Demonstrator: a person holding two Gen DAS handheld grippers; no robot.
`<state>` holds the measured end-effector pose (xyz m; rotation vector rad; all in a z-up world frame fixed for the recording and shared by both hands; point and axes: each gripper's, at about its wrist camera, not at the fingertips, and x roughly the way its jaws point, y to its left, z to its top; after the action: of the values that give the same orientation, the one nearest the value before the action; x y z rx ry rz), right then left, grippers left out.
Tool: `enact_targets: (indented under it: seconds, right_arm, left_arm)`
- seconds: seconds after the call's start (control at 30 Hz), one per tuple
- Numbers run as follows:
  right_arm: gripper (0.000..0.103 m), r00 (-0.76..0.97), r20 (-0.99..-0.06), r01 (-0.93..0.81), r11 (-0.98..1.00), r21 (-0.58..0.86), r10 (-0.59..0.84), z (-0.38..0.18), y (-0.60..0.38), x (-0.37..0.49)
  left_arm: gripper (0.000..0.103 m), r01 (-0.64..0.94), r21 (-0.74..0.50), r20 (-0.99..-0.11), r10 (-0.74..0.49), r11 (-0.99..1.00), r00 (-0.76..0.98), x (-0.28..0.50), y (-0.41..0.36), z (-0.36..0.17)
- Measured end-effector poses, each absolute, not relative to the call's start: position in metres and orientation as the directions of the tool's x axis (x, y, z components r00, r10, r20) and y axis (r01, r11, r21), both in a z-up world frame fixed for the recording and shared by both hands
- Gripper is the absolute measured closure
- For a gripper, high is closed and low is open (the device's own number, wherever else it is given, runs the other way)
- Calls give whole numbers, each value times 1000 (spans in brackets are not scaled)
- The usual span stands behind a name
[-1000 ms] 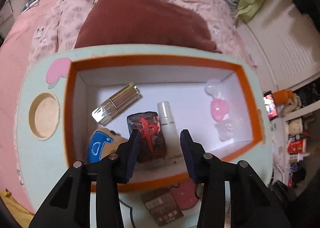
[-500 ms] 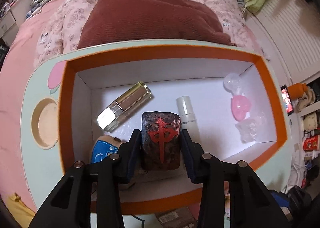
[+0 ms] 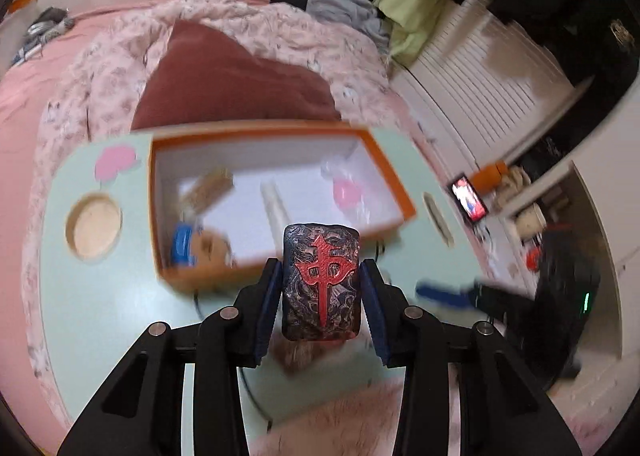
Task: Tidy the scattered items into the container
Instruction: 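Grasp the red-black mahjong tile with the left tool, place it on the table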
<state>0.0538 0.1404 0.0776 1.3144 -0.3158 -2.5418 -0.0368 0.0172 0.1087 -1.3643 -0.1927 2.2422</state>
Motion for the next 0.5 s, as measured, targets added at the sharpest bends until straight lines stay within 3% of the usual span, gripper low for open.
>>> enact_targets:
  seconds: [0.23, 0.5]
  right_arm:
    - [57, -540, -770, 140, -938, 316, -340, 74, 135, 51]
    - [57, -527, -775, 167, -937, 307, -348, 90, 129, 40]
  left_arm:
    - [62, -177, -241, -856, 296, -954, -425, -5, -3, 51]
    - [62, -103, -324, -835, 336, -940, -436, -3, -12, 26]
